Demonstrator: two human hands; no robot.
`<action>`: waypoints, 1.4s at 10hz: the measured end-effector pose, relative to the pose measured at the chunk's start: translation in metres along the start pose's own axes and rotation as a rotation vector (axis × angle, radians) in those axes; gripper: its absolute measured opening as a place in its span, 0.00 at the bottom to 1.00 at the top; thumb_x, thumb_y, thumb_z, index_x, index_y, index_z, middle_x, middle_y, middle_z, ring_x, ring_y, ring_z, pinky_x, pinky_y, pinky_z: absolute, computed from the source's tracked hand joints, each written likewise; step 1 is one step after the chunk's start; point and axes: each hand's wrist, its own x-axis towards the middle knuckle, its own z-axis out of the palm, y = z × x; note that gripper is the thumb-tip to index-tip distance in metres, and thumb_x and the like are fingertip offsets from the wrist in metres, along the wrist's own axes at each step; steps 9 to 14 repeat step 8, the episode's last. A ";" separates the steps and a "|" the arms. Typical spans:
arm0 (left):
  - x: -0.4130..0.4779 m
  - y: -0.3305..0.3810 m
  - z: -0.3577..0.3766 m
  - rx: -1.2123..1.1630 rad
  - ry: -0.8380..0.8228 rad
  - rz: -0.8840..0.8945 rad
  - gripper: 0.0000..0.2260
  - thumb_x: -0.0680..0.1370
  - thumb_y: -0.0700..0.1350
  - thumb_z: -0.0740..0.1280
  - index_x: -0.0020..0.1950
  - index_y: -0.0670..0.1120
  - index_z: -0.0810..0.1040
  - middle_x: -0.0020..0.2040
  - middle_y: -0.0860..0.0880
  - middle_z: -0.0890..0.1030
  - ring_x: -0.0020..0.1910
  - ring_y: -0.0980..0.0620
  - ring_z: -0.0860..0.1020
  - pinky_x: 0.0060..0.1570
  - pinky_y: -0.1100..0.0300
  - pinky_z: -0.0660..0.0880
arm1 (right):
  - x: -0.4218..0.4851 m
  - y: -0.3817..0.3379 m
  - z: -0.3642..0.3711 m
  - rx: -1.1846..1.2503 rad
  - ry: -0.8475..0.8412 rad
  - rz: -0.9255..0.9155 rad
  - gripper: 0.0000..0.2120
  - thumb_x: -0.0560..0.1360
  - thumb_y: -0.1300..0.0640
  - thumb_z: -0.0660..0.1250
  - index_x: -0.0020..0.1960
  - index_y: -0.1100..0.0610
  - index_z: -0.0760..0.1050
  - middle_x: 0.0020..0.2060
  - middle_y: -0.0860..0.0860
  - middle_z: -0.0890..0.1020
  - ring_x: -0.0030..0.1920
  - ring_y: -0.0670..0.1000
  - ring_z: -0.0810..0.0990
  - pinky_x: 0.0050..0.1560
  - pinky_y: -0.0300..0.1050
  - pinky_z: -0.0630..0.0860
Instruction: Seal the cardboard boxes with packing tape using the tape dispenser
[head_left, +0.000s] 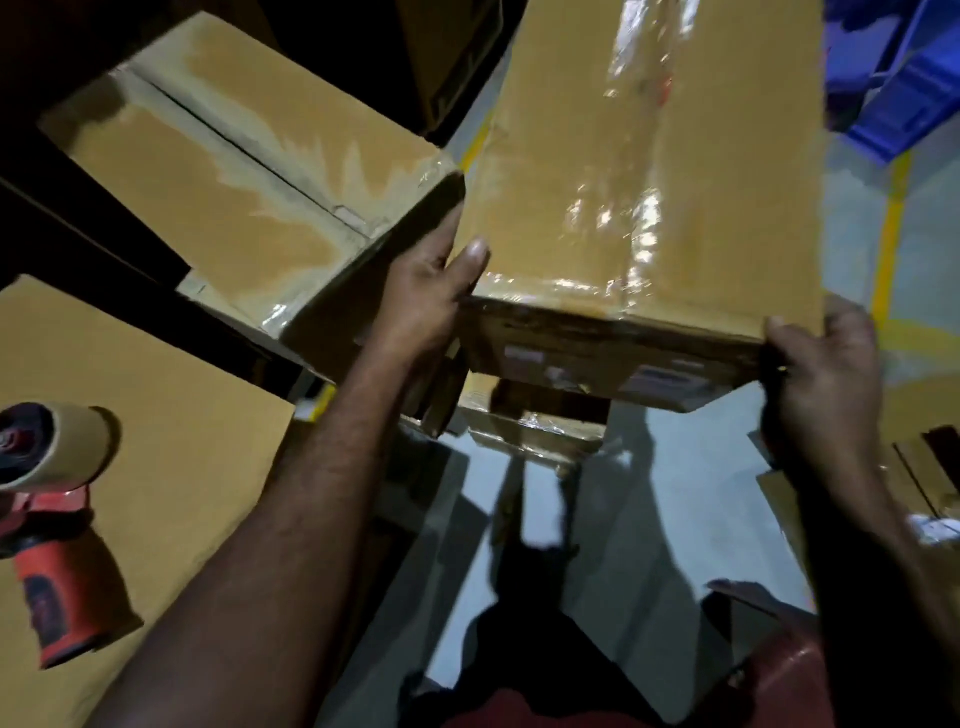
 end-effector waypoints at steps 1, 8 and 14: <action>0.003 -0.043 0.000 0.006 -0.015 -0.072 0.17 0.83 0.42 0.64 0.71 0.55 0.74 0.59 0.57 0.82 0.59 0.60 0.80 0.60 0.64 0.76 | -0.003 0.044 0.007 -0.033 -0.084 0.072 0.24 0.72 0.62 0.65 0.64 0.73 0.66 0.45 0.58 0.78 0.42 0.48 0.77 0.44 0.41 0.75; -0.005 -0.097 -0.007 0.820 -0.242 -0.363 0.20 0.80 0.51 0.68 0.70 0.46 0.75 0.68 0.45 0.78 0.66 0.42 0.75 0.62 0.54 0.72 | -0.047 0.080 0.075 -1.049 -0.348 -0.029 0.22 0.77 0.51 0.66 0.68 0.57 0.70 0.59 0.58 0.79 0.59 0.62 0.78 0.57 0.53 0.76; -0.005 -0.097 -0.007 0.820 -0.242 -0.363 0.20 0.80 0.51 0.68 0.70 0.46 0.75 0.68 0.45 0.78 0.66 0.42 0.75 0.62 0.54 0.72 | -0.047 0.080 0.075 -1.049 -0.348 -0.029 0.22 0.77 0.51 0.66 0.68 0.57 0.70 0.59 0.58 0.79 0.59 0.62 0.78 0.57 0.53 0.76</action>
